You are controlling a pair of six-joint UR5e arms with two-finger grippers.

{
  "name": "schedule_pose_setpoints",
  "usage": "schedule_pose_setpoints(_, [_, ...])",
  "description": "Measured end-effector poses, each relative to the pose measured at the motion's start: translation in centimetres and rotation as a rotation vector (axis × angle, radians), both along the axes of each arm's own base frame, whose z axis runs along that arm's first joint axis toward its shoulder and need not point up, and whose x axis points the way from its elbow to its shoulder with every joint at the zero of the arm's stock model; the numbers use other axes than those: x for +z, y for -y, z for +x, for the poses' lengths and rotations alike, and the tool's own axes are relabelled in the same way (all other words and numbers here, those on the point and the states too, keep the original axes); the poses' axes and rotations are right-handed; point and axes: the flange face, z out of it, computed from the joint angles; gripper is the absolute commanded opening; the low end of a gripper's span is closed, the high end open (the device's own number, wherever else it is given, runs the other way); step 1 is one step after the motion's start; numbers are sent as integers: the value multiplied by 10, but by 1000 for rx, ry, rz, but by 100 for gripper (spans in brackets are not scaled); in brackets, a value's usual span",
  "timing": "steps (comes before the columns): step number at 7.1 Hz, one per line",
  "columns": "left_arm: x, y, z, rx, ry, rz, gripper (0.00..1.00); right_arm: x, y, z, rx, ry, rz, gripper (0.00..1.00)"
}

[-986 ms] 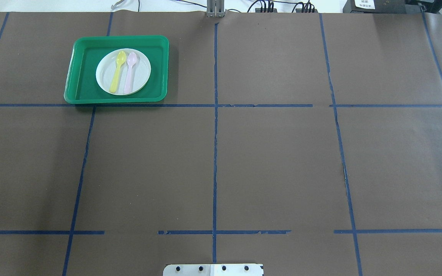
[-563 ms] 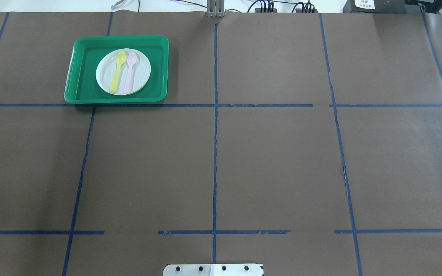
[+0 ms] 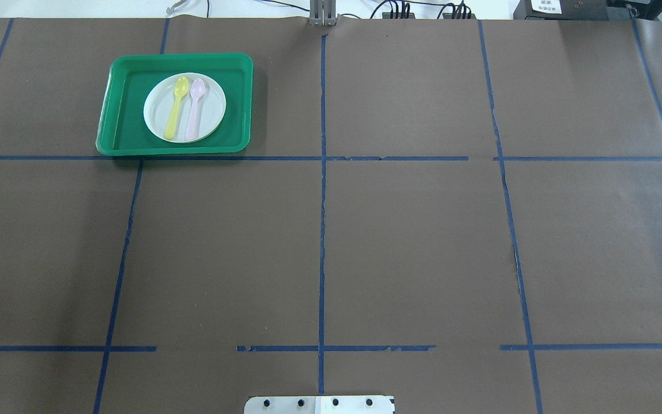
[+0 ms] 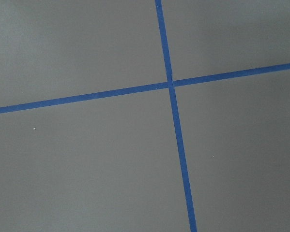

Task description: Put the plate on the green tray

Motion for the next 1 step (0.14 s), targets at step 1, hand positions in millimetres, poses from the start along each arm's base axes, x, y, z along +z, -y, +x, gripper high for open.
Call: schedule_pose_setpoints(1, [0,-1,0,0,-1,-1,100,0,0,0,0,1,0,100])
